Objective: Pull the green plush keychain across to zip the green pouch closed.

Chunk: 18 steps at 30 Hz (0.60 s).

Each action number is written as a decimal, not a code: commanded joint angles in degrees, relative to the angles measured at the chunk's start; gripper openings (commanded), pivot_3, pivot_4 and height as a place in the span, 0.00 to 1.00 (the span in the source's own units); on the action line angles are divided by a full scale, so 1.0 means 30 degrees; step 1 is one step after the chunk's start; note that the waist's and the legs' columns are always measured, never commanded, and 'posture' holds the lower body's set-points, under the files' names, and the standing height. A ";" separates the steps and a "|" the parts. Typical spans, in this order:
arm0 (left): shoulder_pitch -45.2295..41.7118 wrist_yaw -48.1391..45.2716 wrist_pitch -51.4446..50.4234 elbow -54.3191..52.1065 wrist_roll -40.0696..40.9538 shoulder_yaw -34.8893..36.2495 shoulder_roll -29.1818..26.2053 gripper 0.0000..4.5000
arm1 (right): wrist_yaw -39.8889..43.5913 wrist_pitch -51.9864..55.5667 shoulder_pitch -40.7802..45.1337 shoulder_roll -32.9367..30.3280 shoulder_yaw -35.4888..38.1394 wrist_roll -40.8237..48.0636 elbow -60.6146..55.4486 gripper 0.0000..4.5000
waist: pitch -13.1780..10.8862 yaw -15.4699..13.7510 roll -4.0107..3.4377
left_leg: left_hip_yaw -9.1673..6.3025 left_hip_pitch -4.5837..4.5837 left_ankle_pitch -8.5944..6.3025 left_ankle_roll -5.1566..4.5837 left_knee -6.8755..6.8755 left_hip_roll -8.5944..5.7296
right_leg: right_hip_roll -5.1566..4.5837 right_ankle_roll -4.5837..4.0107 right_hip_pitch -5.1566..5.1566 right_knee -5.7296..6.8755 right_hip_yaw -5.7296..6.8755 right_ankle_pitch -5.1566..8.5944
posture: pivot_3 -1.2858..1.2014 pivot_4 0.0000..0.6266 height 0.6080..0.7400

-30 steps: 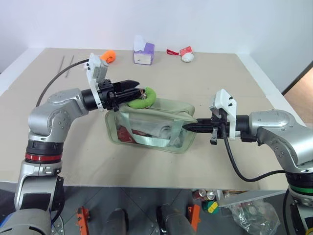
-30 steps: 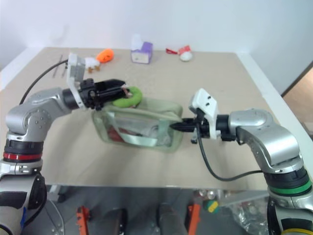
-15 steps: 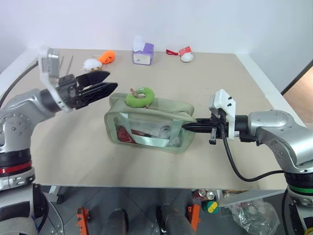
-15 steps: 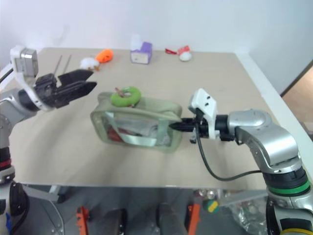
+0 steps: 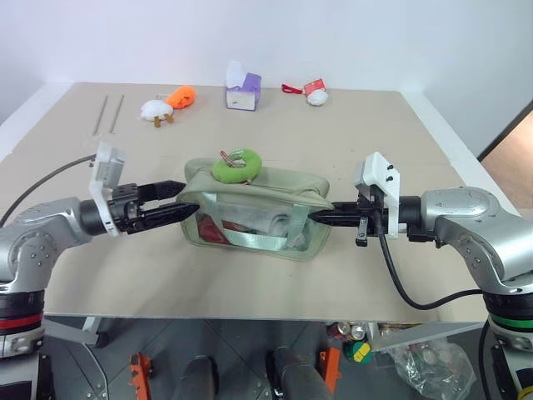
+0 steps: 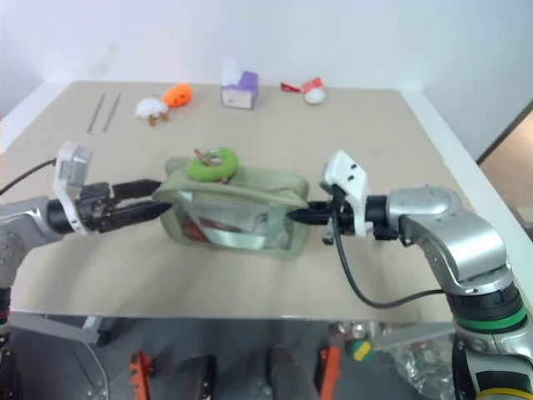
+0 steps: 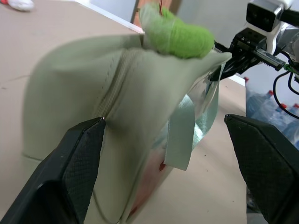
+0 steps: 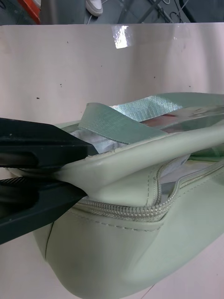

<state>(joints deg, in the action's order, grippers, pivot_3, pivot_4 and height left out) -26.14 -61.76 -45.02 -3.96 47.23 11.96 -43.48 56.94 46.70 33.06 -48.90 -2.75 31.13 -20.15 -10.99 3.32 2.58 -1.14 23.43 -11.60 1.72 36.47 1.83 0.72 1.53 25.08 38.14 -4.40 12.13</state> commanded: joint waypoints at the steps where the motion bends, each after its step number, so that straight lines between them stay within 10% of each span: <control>1: -0.0562 -0.0334 0.0538 0.0322 -0.0074 0.0101 0.0212 0.64 | -0.0095 0.0115 0.0058 -0.0231 0.0238 0.0113 -0.0728 0.00 | 0.0000 -0.0005 0.0000 | -0.0005 0.0000 0.0000 0.0000 -0.0002 0.0000 | 0.0002 -0.0003 0.0001 0.0000 0.0004 0.0002 | 0.52 0.24 1.00; 9: -0.0591 -0.0281 0.0460 0.0302 -0.0057 0.0009 0.0763 0.03 | -0.0376 0.0252 -0.0245 -0.0396 0.0555 0.0158 -0.0968 0.00 | 0.0000 -0.0012 0.0000 | -0.0002 0.0008 0.0000 0.0000 0.0000 -0.0004 | -0.0006 0.0003 -0.0001 -0.0002 0.0003 0.0001 | 0.52 0.24 1.00; 16: -0.0753 0.0269 0.0910 0.0647 -0.0842 -0.0197 0.1244 0.01 | -0.0441 0.0233 -0.0527 -0.0401 0.1225 0.0551 -0.0804 0.00 | 0.0000 -0.0128 0.0001 | -0.0004 0.0006 0.0000 0.0000 0.0005 -0.0007 | -0.0006 0.0005 -0.0006 -0.0002 0.0004 -0.0001 | 0.52 0.24 1.00; 18: -0.0774 0.0237 0.0916 0.0620 -0.0881 -0.0217 0.1319 0.00 | -0.0501 0.0525 -0.0473 -0.0449 0.1850 0.0958 -0.0575 0.17 | 0.0000 -0.0179 0.0000 | -0.0003 0.0008 0.0000 0.0000 0.0007 -0.0010 | -0.0009 0.0007 -0.0007 -0.0002 0.0002 -0.0002 | 0.52 0.24 1.00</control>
<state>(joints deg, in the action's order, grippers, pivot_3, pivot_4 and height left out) -27.40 -61.10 -43.17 -1.59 44.80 11.13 -39.48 55.80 47.89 31.42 -49.61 -0.67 32.58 -21.07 -10.99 2.78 2.58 -1.15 23.46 -11.60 1.72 36.49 1.80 0.69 1.55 25.07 38.14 -4.40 12.12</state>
